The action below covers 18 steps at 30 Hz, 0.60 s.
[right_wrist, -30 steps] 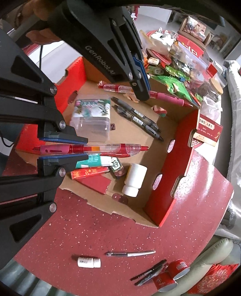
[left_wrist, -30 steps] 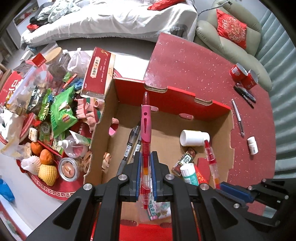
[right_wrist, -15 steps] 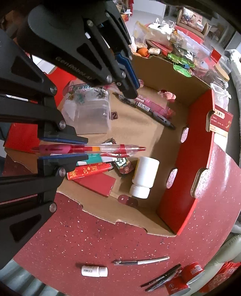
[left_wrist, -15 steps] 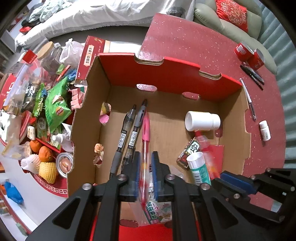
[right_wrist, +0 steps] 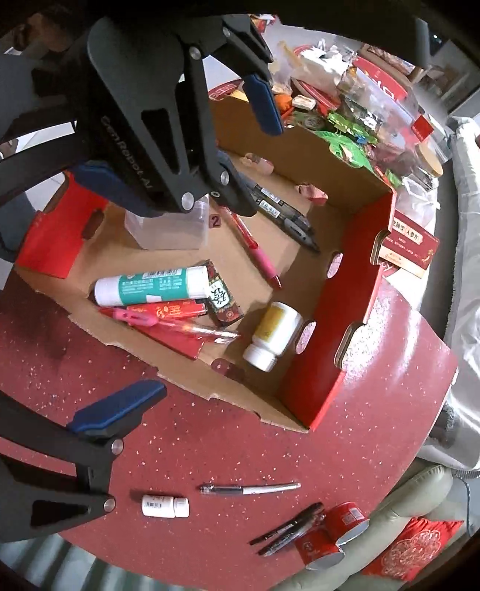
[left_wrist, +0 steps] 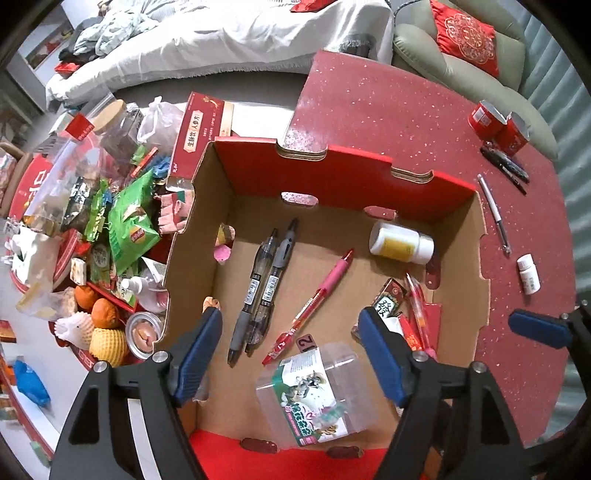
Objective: Organize rigid objects
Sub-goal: 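Open both grippers to drop the pink and red pens into the box, then move both open grippers over the silver marker and white pill bottle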
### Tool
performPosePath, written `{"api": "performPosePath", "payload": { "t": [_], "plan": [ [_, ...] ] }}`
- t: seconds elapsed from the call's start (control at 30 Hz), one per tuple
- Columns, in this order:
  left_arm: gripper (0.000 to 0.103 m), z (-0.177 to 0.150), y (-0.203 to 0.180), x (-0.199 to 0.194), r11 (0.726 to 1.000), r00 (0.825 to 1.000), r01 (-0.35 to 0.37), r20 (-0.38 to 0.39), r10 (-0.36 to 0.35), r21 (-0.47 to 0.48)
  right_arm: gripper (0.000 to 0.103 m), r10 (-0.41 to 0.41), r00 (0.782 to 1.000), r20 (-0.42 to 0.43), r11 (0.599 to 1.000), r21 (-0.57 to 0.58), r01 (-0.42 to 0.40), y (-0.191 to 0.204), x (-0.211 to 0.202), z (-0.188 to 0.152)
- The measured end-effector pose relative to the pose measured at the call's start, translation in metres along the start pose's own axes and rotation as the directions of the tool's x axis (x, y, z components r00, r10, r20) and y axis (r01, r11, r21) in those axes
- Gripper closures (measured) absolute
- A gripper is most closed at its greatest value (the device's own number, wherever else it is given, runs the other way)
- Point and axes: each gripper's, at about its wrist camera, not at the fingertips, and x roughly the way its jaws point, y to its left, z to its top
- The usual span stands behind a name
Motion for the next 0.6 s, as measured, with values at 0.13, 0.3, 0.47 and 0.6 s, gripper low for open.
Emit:
{"api": "performPosePath", "payload": {
  "t": [0.13, 0.3, 0.47, 0.6],
  "plan": [
    [0.023, -0.002, -0.003, -0.003, 1.000, 1.000, -0.013, 0.004, 0.013, 0.000, 0.012, -0.004, 1.000, 0.008, 1.000, 0.026, 0.004, -0.006, -0.004, -0.006],
    [0.023, -0.007, -0.006, -0.009, 1.000, 1.000, 0.000, -0.013, 0.000, -0.004, 0.012, 0.016, 1.000, 0.007, 0.996, 0.085, -0.016, -0.018, -0.011, -0.018],
    [0.023, -0.022, -0.014, -0.019, 0.999, 0.999, 0.042, -0.031, -0.042, 0.000, 0.012, 0.056, 0.998, -0.001, 0.982, 0.179, -0.055, -0.045, -0.016, -0.050],
    [0.023, -0.040, -0.034, -0.021, 0.997, 0.996, 0.067, -0.063, -0.064, 0.046, 0.012, 0.079, 0.995, -0.056, 0.947, 0.318, -0.057, -0.081, -0.005, -0.092]
  ]
}}
